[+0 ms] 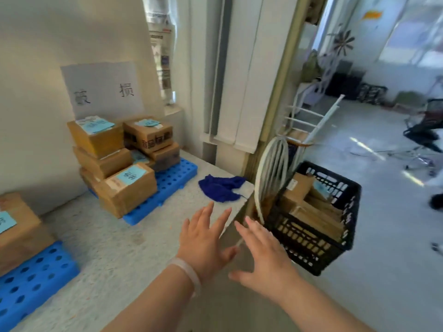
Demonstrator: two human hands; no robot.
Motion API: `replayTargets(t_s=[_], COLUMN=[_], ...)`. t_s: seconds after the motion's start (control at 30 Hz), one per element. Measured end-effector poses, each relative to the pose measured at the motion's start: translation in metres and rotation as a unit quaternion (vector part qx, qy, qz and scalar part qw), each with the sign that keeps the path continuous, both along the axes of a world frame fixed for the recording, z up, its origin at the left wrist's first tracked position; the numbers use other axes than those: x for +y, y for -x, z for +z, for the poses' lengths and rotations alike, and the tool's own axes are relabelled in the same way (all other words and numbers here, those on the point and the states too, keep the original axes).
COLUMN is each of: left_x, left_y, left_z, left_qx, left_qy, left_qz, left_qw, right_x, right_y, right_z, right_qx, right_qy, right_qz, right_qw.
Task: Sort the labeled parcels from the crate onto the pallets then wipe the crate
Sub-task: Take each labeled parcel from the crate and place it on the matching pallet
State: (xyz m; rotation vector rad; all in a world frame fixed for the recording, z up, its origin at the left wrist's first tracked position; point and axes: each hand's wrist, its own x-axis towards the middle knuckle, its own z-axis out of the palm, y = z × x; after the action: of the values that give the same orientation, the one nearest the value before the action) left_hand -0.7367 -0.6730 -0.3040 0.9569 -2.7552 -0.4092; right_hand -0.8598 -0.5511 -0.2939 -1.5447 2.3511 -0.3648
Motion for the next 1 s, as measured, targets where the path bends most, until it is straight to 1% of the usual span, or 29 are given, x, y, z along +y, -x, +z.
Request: replayTargets(t_s=[0.1,0.2,0.43,0.57,0.7,0.87,1.0], left_x=[0.042,0.072,0.105,0.101,0.079,0.036,-0.003], left_y=[0.065,0.112,0.185,0.218,0.261,0.323,0.37], left_z=[-0.001,0.0,-0.002,-0.015,-0.031,-0.058,-0.08], left_qx=[0.0,-0.012,-0.022,-0.041,-0.057,-0.093,-0.131], left_qy=[0.003,-0.002,-0.027,-0.036,-0.079,-0.127,-0.19], left_qz=[-0.068,-0.116,-0.184,-0.208,-0.214,-0.224,-0.219], left_qw=[0.998,0.993,0.982,0.977,0.972,0.962,0.948], right_x=[0.056,0.098,0.144,0.142,0.125,0.086,0.057], right_y=[0.047,0.077,0.125,0.153,0.194,0.261,0.316], right_z=[0.003,-0.002,-0.021,-0.033,-0.047,-0.075,-0.1], right_qx=[0.001,0.001,-0.039,-0.072,-0.107,-0.171,-0.221], right_qy=[-0.008,0.004,0.025,0.019,0.006,0.009,-0.005], right_qz=[-0.064,-0.114,-0.203,-0.24,-0.29,-0.391,-0.453], right_qw=[0.998,0.994,0.978,0.968,0.951,0.904,0.864])
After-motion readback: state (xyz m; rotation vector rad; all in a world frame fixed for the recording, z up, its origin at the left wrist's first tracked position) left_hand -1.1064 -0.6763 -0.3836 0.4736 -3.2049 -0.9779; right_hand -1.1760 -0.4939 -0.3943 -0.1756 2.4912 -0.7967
